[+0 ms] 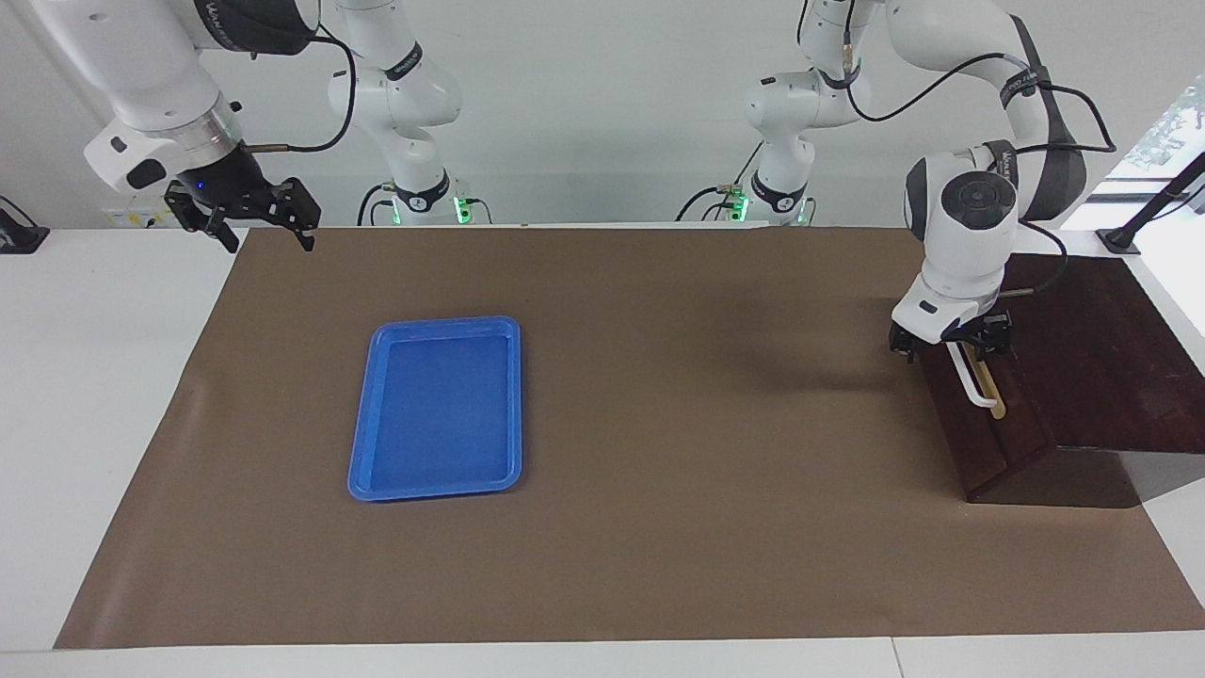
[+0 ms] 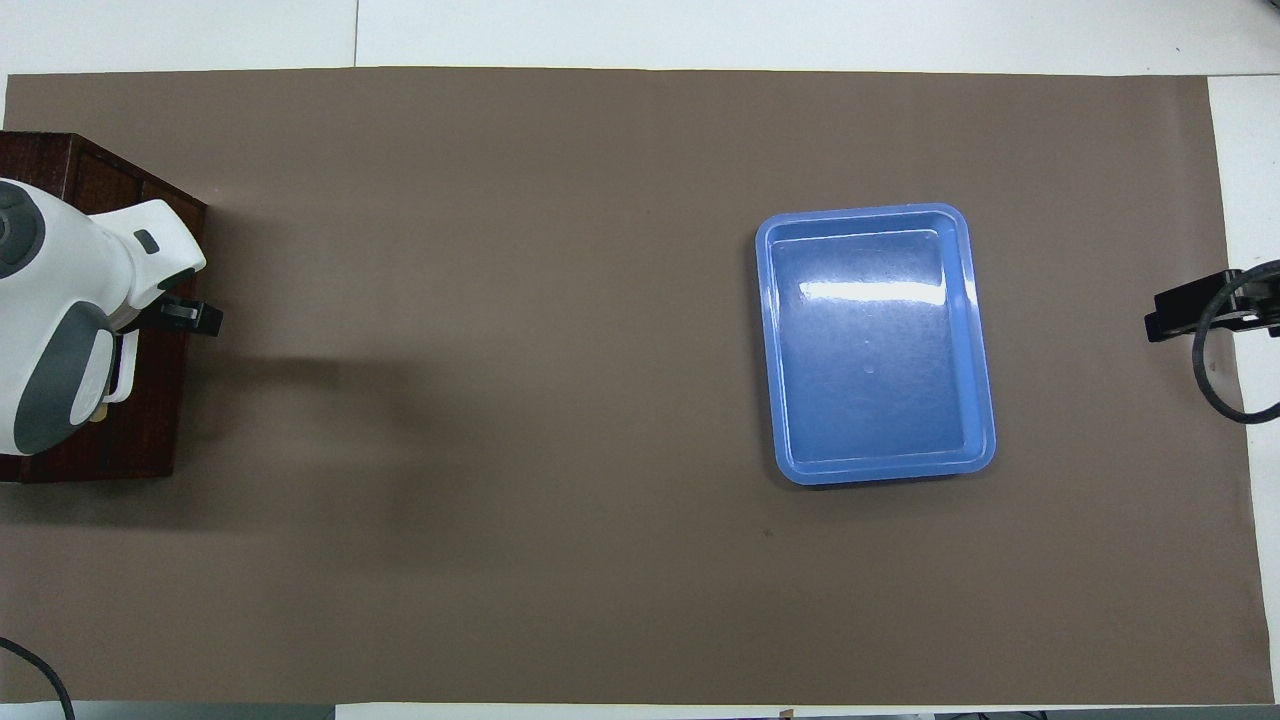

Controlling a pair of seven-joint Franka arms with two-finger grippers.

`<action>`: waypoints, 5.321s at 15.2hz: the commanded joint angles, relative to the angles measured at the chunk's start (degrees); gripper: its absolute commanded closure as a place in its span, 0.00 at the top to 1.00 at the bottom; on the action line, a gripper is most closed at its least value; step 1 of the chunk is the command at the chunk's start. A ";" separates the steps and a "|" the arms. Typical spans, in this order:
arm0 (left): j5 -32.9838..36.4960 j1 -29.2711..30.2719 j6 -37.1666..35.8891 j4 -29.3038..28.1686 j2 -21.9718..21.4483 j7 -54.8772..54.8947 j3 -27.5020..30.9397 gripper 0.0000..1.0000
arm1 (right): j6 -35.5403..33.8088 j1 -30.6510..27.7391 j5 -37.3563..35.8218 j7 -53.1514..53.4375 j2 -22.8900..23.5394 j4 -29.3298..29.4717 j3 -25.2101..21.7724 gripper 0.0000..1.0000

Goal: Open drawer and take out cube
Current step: 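Grip the white drawer handle with the left gripper and pull it open, then release the handle and move the left gripper over the yellow cube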

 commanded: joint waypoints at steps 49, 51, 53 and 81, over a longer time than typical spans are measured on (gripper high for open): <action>0.66 -13.95 -1.76 -3.34 -1.77 -3.00 -0.45 1.00 | 2.82 -0.96 0.10 -0.21 -0.68 -0.84 0.18 1.00; 0.66 -13.95 -1.85 -3.25 -1.77 -2.91 -0.45 1.00 | 2.82 -0.96 0.10 -0.21 -0.68 -0.84 0.18 1.00; 0.66 -13.86 -2.37 -2.29 -1.69 -2.82 -0.36 1.00 | 2.82 -0.96 0.10 -0.21 -0.68 -0.93 0.09 1.00; -16.84 -4.37 -17.13 13.36 -3.88 -56.95 0.52 1.00 | 3.35 -0.96 0.11 0.05 -1.12 -2.07 0.18 1.00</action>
